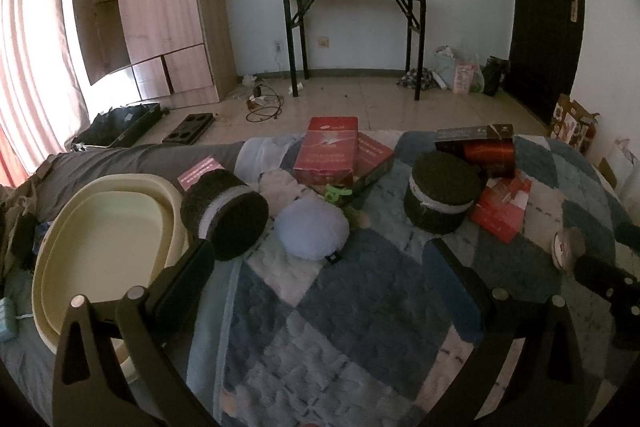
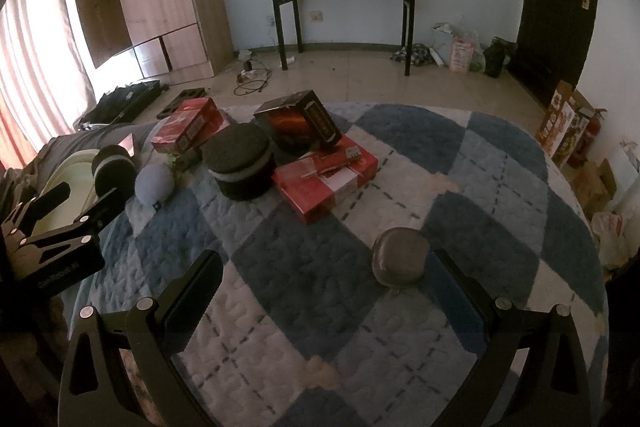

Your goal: Organize rigid objects

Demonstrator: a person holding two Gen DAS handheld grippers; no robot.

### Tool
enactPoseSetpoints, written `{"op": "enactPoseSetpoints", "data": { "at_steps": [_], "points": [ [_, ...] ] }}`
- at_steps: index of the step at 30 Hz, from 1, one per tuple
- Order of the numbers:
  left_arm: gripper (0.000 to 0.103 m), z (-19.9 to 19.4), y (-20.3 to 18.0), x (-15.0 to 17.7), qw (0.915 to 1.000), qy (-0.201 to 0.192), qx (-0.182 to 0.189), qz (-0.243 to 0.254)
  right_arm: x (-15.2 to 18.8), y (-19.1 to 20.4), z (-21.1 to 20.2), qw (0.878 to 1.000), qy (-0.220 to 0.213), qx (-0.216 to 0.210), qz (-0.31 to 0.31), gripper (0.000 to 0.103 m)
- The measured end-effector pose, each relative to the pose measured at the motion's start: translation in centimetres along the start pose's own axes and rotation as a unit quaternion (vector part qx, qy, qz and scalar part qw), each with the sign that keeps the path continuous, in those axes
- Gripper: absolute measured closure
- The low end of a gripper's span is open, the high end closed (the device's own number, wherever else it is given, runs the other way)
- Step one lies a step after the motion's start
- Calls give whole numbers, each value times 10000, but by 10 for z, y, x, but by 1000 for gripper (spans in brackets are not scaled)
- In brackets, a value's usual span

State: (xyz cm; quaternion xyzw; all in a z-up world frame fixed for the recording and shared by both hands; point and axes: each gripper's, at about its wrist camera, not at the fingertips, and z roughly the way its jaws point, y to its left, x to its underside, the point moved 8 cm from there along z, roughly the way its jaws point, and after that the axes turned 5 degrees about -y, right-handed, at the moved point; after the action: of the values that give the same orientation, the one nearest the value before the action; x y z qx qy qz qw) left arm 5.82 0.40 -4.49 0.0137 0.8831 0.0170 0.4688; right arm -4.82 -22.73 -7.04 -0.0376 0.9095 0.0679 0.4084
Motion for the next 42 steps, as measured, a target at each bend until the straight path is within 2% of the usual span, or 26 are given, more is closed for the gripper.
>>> {"op": "enactPoseSetpoints", "data": {
  "at_steps": [6, 15, 18, 20, 22, 23, 25, 34, 38, 40, 42],
  "points": [
    [0, 0, 1, 0, 10000, 27, 14, 8, 0, 0, 0, 10000, -3, 10, -1, 1],
    [0, 9, 29, -7, 9982, 228, 460, -321, -1, -6, 6, 9999, -90, 46, 126, 0],
    [0, 23, 51, -21, 9986, 254, 307, -337, 0, -9, 7, 9998, -99, 72, 160, 0],
    [0, 34, 71, -31, 9973, 207, 178, -688, 0, -11, 9, 9997, -103, 144, 194, 0],
    [0, 43, 87, -30, 9905, 91, 367, -1320, -1, -14, 11, 9994, -139, 182, 248, 0],
    [0, 49, 90, -29, 9851, 33, 577, -1621, -1, -15, 11, 9993, -154, 187, 280, 0],
    [0, 57, 94, -25, 9788, 53, 710, -1923, -2, -22, 12, 9990, -196, 199, 355, 0],
    [0, 75, 79, -7, 9930, 248, 278, -1120, 0, -59, 13, 9982, -212, 201, 516, 0],
    [0, 79, 87, -6, 9896, 279, 209, -1394, 7, -69, 24, 9979, -117, 120, 619, 0],
    [0, 82, 89, -7, 9899, 265, 182, -1377, 11, -68, 37, 9974, -85, -98, 703, 0],
    [0, 82, 91, -7, 9916, 228, 147, -1267, 16, -69, 47, 9972, -32, -113, 739, 0]
  ]
}}
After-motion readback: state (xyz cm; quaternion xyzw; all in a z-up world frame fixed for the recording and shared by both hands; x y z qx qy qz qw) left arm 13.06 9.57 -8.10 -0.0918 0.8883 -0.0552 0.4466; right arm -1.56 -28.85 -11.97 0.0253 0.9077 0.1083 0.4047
